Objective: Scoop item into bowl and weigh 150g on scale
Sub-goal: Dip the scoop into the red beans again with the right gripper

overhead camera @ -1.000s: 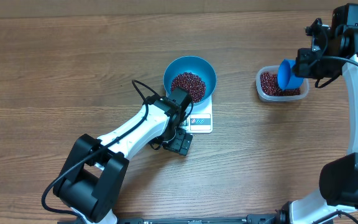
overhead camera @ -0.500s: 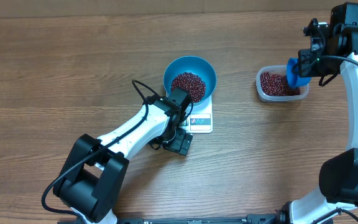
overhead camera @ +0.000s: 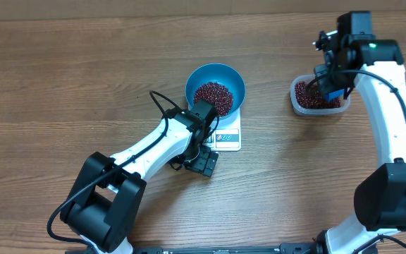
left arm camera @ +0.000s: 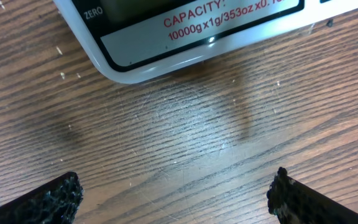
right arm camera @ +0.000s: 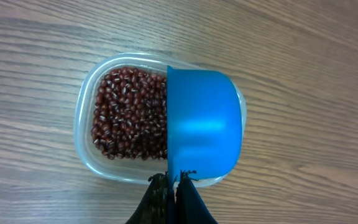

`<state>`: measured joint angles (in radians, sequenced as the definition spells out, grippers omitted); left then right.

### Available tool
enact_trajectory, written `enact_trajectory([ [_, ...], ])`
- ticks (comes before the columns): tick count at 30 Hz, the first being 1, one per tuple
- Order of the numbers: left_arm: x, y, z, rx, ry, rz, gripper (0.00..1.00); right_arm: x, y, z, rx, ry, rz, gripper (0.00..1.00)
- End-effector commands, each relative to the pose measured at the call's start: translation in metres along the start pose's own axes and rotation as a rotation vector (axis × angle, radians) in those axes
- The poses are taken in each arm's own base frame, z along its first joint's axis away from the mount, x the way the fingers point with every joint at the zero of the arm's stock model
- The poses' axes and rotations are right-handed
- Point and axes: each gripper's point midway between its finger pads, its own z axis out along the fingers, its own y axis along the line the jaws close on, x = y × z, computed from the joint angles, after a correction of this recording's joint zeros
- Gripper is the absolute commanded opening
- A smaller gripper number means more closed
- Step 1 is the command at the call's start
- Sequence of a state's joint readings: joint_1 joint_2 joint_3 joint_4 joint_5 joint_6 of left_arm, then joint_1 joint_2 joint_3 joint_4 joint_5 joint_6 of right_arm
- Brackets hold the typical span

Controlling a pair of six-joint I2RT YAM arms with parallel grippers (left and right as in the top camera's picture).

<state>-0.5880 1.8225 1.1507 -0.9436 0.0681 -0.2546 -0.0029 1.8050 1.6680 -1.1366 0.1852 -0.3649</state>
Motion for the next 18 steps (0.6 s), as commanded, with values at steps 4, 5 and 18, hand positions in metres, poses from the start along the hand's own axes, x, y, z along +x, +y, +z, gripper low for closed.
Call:
enact_trajectory([
  [4,-0.002,0.000,0.000,0.000,-0.001,0.016,1.00,0.005,-0.004,0.014,0.088,0.045,-0.058,0.04],
  [5,-0.002,0.000,0.000,0.000,-0.001,0.016,0.99,0.005,-0.003,0.016,0.086,0.052,-0.060,0.04],
  [18,-0.001,0.000,0.000,-0.001,0.002,0.015,1.00,0.009,0.000,0.032,0.046,0.080,-0.051,0.04],
])
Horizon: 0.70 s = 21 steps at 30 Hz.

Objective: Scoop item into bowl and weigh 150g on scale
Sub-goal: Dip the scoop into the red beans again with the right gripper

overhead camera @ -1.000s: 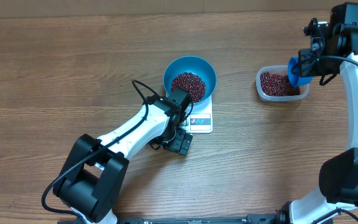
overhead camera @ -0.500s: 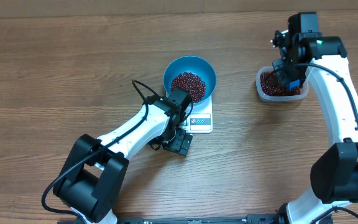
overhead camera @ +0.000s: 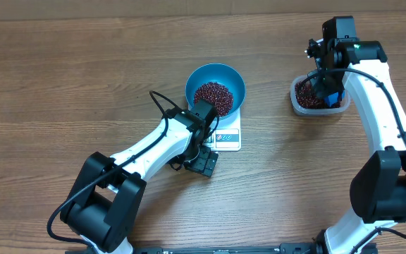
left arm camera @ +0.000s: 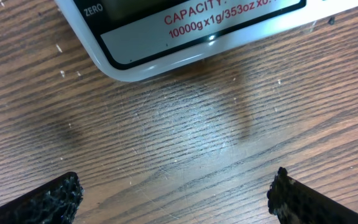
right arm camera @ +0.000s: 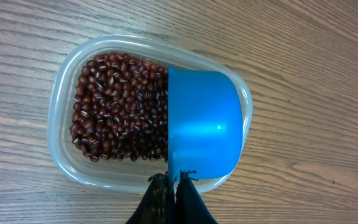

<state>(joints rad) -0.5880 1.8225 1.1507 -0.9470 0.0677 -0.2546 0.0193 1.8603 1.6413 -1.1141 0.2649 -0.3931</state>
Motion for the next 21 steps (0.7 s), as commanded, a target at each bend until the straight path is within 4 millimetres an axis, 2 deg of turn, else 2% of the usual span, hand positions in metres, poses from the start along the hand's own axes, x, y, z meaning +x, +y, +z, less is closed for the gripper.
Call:
enact_trajectory([
  [1,-0.002,0.000,0.000,0.000,-0.001,0.016,1.00,0.002,-0.002,0.007,-0.008,0.010,0.010,0.04],
  [11,-0.002,0.000,0.000,0.000,0.000,0.016,1.00,0.004,0.001,0.009,-0.022,0.018,0.007,0.04],
  [21,-0.002,0.000,0.000,0.000,0.000,0.016,1.00,0.016,-0.003,0.025,-0.024,0.044,0.029,0.04],
])
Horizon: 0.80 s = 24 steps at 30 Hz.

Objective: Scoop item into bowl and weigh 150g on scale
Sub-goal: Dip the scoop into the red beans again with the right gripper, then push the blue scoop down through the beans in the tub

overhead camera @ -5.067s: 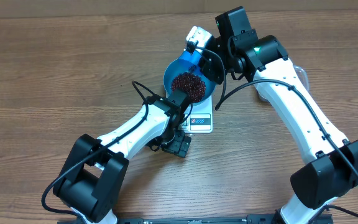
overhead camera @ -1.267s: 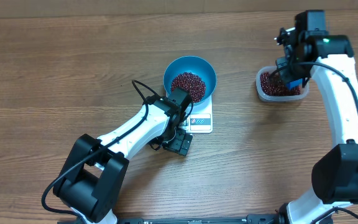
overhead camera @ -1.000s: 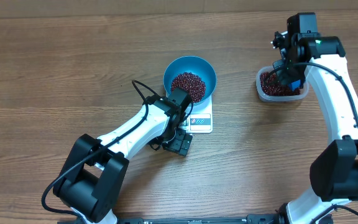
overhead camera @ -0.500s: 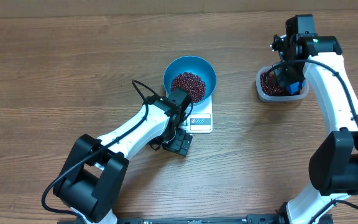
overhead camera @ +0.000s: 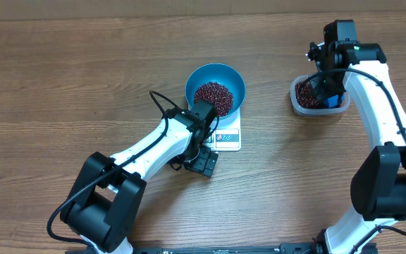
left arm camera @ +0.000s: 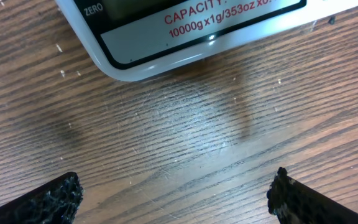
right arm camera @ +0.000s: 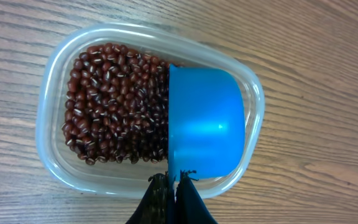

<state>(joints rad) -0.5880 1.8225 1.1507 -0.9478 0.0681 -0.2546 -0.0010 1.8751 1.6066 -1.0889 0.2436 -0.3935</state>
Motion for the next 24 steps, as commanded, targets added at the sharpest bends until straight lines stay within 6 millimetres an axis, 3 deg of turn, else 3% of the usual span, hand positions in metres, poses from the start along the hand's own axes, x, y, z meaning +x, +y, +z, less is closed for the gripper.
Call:
enact_trajectory([
  [1,-0.0023,-0.0004,-0.0005,0.000,-0.001,0.016,1.00,0.0100,-0.0048,0.0107,-0.001,0.024,0.018,0.04],
  [7,-0.0023,-0.0005,-0.0005,0.000,-0.002,0.016,1.00,0.0093,-0.0036,0.0113,-0.013,0.018,0.021,0.14],
  [24,-0.0020,-0.0003,-0.0005,-0.001,0.000,0.016,1.00,0.0059,-0.0018,0.0120,-0.027,0.003,0.024,0.13],
])
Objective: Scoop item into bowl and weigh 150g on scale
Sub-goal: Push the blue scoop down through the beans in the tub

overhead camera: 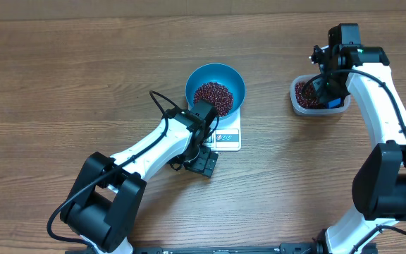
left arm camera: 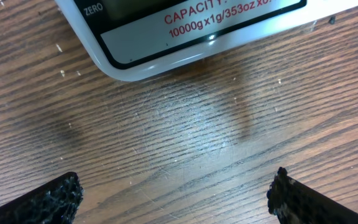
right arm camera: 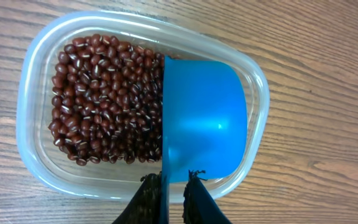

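Observation:
A blue bowl of red beans stands on the white scale. At the right, a clear container holds more red beans. The blue scoop sits in the container's right half. My right gripper is at the scoop's handle with its fingers slightly apart, so it is open; there is a gap on the right side of the handle. My left gripper stands wide open on the table just in front of the scale, with nothing in it.
Bare wooden table lies all round the scale and the container. My left arm reaches from the bottom left up to the scale's front edge. My right arm runs along the right side.
My right gripper's jaws, then shut on the scoop's handle, now stand apart round it. The container looks a little larger in the right wrist view. The left arm has not moved.
At first my right gripper held the scoop by its handle over the right part of the bean container. At each later moment the container showed larger and further left in the right wrist view. Now the scoop sits inside it with the jaws parted. The left gripper stayed open by the scale.

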`<state>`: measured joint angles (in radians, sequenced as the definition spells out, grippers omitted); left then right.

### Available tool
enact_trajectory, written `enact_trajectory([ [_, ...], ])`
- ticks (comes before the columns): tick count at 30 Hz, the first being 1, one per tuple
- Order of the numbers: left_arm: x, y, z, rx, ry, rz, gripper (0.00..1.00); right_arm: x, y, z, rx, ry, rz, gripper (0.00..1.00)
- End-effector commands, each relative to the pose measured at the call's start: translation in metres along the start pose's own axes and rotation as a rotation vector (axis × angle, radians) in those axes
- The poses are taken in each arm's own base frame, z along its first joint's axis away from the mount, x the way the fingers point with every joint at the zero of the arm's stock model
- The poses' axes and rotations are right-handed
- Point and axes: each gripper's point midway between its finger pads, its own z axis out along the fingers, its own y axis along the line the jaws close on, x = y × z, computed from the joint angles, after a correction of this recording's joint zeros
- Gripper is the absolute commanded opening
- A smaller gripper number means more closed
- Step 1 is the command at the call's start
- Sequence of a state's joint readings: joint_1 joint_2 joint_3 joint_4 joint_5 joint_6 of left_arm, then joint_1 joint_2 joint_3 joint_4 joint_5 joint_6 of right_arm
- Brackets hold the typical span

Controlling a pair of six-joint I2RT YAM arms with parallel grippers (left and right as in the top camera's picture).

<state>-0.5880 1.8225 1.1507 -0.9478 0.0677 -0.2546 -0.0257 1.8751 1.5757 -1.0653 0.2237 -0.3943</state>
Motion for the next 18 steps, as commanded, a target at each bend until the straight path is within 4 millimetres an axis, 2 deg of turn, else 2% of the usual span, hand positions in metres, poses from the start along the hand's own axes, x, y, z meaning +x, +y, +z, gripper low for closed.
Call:
enact_trajectory([
  [1,-0.002,0.000,0.000,0.000,0.000,0.016,1.00,-0.001,0.001,0.003,-0.011,-0.004,0.003,0.12],
  [7,-0.002,0.000,0.000,-0.001,0.001,0.016,1.00,0.001,0.003,0.009,-0.016,0.013,0.000,0.11],
  [12,-0.002,0.000,0.000,-0.001,0.001,0.016,1.00,0.002,0.004,0.013,-0.018,0.023,-0.001,0.04],
  [18,-0.002,0.000,0.000,-0.001,0.001,0.016,1.00,0.002,0.004,0.016,-0.031,0.023,0.014,0.04],
])
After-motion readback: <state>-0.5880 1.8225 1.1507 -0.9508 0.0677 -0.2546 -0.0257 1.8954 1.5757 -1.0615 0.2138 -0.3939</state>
